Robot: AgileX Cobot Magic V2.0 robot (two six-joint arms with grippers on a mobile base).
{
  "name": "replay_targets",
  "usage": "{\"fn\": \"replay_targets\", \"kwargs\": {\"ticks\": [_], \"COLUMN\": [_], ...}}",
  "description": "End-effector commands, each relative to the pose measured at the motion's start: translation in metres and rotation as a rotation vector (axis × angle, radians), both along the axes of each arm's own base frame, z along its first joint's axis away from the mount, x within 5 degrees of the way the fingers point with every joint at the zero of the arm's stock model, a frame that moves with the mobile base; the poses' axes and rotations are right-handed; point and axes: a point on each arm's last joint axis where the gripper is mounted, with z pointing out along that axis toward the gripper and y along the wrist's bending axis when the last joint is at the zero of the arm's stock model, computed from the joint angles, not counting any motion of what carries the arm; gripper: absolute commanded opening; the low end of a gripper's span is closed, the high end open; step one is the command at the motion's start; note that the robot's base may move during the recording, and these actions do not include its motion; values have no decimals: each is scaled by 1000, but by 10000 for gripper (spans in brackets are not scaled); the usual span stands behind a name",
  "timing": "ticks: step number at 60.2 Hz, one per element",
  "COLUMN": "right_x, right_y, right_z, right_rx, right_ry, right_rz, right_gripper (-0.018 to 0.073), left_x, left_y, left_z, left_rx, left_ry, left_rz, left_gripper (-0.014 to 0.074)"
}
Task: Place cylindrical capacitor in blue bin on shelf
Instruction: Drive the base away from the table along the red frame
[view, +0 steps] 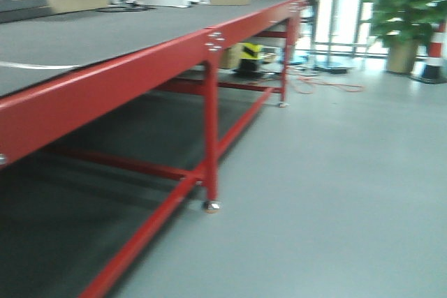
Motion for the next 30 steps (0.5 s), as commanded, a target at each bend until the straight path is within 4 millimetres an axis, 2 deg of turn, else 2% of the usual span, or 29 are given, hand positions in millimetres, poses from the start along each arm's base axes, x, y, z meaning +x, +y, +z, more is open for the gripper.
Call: {"fn": "replay_targets", "kwargs": {"ticks": [1,30], "right_x": [-1,-1], "right_y": [-1,-1], "right_z": [3,3], "right_rx": [-6,-6], "right_ry": [-31,-31], "right_rz": [-7,-7], "right_gripper": [-109,-109], "left_x": [0,0], "left_y": [-1,-1], "left_z": [2,2], "left_rx": [-9,-9], "left_ry": [-21,-21], "left_rz": [-7,-7], "left_gripper": [-111,-111]}}
